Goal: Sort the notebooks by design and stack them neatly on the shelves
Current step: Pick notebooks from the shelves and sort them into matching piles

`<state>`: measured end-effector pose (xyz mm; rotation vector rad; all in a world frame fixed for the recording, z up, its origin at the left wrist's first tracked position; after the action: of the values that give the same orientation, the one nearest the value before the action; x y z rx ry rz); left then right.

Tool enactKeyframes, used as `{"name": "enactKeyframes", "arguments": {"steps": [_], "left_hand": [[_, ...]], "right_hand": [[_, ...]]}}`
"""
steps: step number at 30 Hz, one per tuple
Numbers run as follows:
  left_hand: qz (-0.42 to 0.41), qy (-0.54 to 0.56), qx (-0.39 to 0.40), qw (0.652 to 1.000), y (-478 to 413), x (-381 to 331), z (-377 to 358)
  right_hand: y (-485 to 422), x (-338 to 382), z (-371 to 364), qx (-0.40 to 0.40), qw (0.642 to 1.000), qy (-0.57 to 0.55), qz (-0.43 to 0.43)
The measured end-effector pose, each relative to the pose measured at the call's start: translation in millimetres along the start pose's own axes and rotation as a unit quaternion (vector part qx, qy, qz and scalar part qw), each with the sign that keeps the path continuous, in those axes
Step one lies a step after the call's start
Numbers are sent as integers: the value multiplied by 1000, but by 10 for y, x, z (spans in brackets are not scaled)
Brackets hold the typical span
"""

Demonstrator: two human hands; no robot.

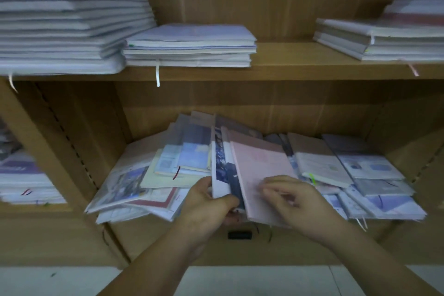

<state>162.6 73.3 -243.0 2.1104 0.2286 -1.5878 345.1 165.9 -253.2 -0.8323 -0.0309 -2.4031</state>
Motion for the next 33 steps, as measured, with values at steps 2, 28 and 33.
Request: {"name": "enactKeyframes", "arguments": {"steps": [2,28,33], "left_hand": [[0,-12,-1,1000,22,20,4],[-36,-144,-12,989,-75,260,-40],[-18,-183,44,982,2,431,-40]], "right_hand": [[-5,-290,6,-2,993,66,-99],[84,-502,-179,-39,949,-223,-219],[102,-608,-116,25,948,-211,-236]]}}
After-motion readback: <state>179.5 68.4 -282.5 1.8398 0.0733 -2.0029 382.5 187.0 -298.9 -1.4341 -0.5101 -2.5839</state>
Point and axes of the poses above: each hand's wrist, its own y-axis away from the middle knuckle, its own z-axis out of the back of the hand, x = y × z, the point moved 3 cm from there along -y, towards the middle knuckle, and after that the axes turned 9 degrees about y, right-handed, at the moved point
